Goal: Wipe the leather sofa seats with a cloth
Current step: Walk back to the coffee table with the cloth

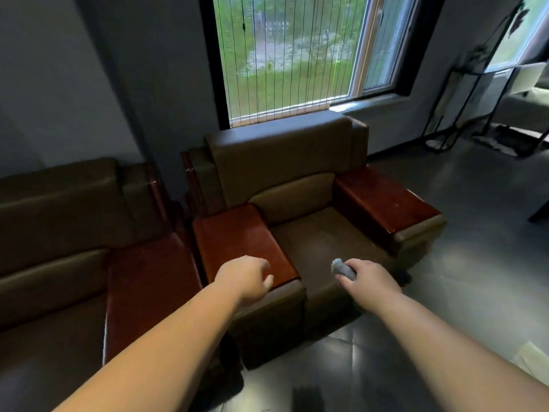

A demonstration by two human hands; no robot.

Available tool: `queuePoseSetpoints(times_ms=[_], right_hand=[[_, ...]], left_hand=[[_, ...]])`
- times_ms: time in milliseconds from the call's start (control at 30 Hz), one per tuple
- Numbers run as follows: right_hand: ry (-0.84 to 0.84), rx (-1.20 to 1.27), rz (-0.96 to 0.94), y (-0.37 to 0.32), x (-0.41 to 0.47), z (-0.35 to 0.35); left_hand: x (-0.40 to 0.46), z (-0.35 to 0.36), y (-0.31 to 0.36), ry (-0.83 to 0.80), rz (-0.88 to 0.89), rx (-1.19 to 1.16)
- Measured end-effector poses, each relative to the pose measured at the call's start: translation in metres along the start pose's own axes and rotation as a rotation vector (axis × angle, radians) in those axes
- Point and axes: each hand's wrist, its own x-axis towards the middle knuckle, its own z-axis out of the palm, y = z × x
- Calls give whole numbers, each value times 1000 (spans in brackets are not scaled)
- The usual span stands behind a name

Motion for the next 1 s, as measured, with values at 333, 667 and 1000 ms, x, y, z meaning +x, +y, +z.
queuePoseSetpoints(times_ms=[333,667,1000], right_hand=[[-111,-97,-142,47,-98,-1],[-239,-234,-391,-37,-184,36],[-354,-404,-815,-263,-349,172]], left_hand=[[-134,62,77,-39,-176,-79],[-280,60,33,-21,-351,-185],[-579,99,-132,21,-778,-259]])
